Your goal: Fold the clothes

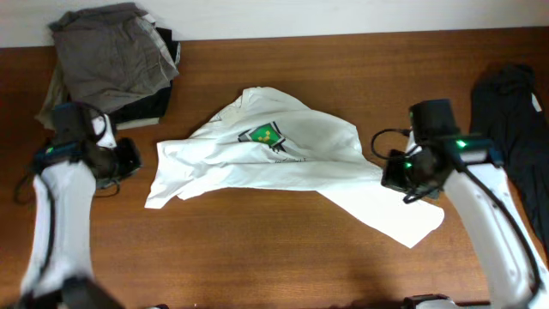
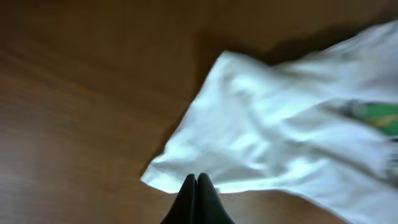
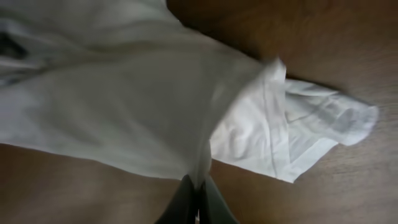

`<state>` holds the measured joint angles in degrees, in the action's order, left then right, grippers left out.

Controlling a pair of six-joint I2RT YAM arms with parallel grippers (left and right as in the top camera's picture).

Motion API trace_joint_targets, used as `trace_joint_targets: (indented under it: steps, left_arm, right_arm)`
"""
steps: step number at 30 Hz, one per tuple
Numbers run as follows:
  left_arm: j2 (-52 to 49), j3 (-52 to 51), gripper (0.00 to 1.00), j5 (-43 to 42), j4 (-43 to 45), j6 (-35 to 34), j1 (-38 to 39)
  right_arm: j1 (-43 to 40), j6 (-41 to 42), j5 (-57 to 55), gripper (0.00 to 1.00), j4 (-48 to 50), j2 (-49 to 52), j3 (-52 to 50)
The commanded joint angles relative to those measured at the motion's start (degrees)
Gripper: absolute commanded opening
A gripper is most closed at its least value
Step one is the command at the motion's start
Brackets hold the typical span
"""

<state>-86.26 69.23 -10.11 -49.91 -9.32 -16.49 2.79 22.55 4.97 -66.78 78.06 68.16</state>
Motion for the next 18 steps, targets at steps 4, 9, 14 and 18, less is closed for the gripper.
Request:
trace_joint_targets:
  steps: [4,9,14,18]
  left_arm:
    - [11.1,0.2,0.03,-1.0,-0.3,-0.5,0.3]
    - [5.7,0.2,0.63,-1.1,-1.7,-0.5,0.3]
    - [-4.8,0.2,0.65,-2.0,-3.5,0.8,0.3]
    - [-12.2,0.2,0.63,-3.1,-4.0,5.0,1.2]
  right_arm:
    - [0.2,0.6,-0.5,0.04,-1.1,-8.1,2.4]
    - [0.2,0.4,-0.5,0.04,-2.1,-8.5,2.4]
    - [0.2,0.4,-0.5,0.04,-2.0,-8.3,2.4]
    - [0.2,0.4,-0.5,0.04,-2.0,-8.3,2.4]
